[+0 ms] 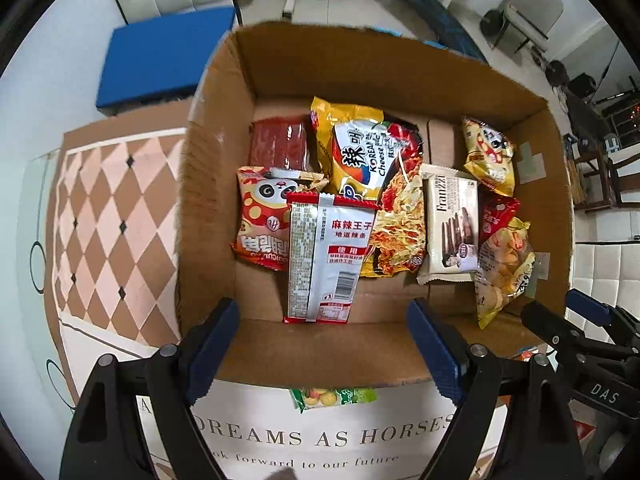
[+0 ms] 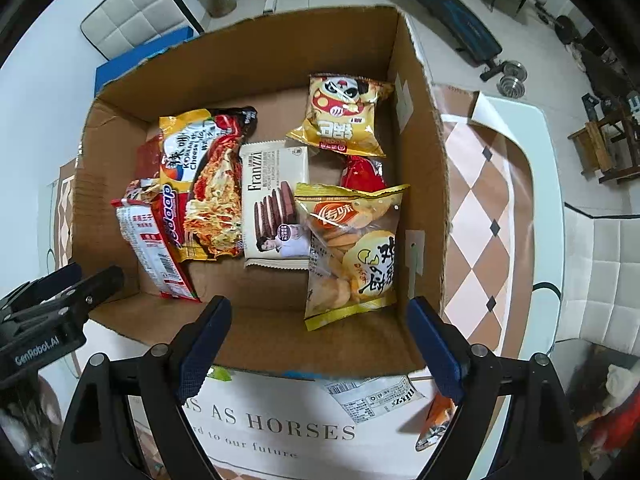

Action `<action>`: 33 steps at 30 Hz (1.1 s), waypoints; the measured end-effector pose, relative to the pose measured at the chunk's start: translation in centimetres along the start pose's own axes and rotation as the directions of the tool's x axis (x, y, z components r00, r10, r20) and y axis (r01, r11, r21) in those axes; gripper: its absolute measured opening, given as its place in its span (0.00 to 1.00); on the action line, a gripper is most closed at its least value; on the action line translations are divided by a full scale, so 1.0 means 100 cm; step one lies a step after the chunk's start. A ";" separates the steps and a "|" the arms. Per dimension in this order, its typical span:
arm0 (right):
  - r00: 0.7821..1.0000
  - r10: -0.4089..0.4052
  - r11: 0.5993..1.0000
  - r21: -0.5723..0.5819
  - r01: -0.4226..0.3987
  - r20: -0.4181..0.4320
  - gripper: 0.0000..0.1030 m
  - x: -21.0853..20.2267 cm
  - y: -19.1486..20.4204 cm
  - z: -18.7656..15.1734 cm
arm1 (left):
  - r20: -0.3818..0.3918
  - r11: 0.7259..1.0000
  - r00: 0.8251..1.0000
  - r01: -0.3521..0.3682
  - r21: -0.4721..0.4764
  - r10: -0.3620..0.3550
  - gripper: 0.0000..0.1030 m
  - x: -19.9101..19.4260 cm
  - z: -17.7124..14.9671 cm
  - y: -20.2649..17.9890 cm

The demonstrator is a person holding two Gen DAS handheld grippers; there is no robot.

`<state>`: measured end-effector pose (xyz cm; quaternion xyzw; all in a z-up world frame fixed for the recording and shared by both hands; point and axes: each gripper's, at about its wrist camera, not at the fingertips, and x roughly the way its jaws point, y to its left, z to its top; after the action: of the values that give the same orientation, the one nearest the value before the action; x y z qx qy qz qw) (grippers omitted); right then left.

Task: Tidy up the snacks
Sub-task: 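Grasp the watermelon gum bag with the left tool while the right tool grasps the white wafer pack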

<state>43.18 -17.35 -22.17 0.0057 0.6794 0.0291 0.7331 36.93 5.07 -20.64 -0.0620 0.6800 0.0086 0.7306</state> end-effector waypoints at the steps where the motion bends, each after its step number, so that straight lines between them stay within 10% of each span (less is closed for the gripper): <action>1: 1.000 -0.012 1.000 -0.005 0.012 0.021 0.89 -0.004 0.002 -0.005 | 0.021 1.000 1.000 -0.006 -0.003 0.006 0.83 -0.004 -0.005 0.000; 33: 0.930 0.028 1.000 -0.019 -0.023 0.365 0.90 -0.134 0.017 -0.140 | 0.425 0.999 0.904 -0.054 -0.007 0.052 0.83 -0.131 -0.135 -0.005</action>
<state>28.14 -16.81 -9.81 0.0144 0.5308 0.0420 0.8463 22.63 4.11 -8.51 -0.0386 0.5062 0.0401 0.8606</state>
